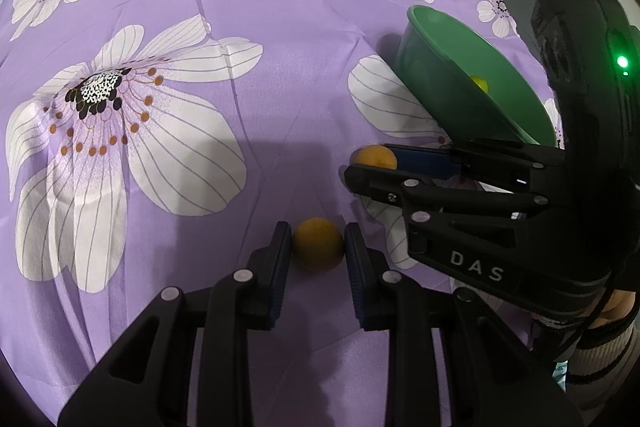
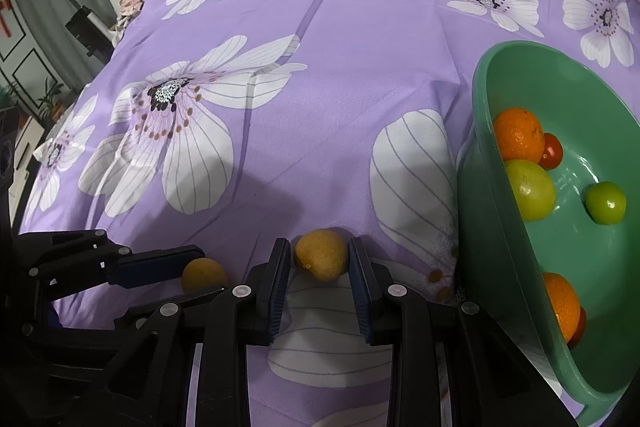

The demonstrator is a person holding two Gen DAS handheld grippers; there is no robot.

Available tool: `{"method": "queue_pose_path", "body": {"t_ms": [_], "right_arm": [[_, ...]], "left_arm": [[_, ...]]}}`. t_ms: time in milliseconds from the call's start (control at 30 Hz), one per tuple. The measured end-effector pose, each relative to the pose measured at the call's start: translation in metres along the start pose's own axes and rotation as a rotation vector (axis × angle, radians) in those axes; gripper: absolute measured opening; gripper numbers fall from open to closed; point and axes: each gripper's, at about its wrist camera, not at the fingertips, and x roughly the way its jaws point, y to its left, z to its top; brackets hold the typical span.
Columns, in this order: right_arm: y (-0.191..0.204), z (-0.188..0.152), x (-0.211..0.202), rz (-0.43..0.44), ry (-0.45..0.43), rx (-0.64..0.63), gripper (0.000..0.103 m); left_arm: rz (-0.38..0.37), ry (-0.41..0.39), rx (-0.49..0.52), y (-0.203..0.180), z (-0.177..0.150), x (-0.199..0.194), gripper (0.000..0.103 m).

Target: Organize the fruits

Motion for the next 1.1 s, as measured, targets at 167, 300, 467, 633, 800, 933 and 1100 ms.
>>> {"method": "queue_pose_path", "body": {"t_ms": [167, 300, 467, 633, 800, 933, 1100], "right_arm": [[0.000, -0.002, -0.006, 0.005, -0.017, -0.004, 0.031], [-0.001, -0.004, -0.009, 0.011, -0.023, 0.001, 0.031], [-0.001, -0.007, -0.015, 0.021, -0.037, 0.006, 0.031], [0.000, -0.008, -0.023, 0.028, -0.055, 0.002, 0.031], [0.001, -0.009, -0.034, 0.036, -0.080, 0.000, 0.031], [0.001, -0.011, -0.041, 0.041, -0.096, 0.001, 0.031], [-0.001, -0.013, -0.050, 0.044, -0.116, 0.004, 0.031]], "left_arm": [[-0.001, -0.007, -0.001, 0.000, -0.001, -0.003, 0.026], [0.002, -0.015, 0.003, -0.001, -0.003, -0.008, 0.026], [0.010, -0.025, 0.003, -0.004, -0.004, -0.013, 0.026], [0.013, -0.035, 0.005, -0.006, -0.006, -0.020, 0.026], [0.018, -0.046, 0.011, -0.011, -0.007, -0.027, 0.026], [0.020, -0.058, 0.017, -0.014, -0.007, -0.033, 0.026], [0.023, -0.072, 0.029, -0.022, -0.007, -0.040, 0.026]]}}
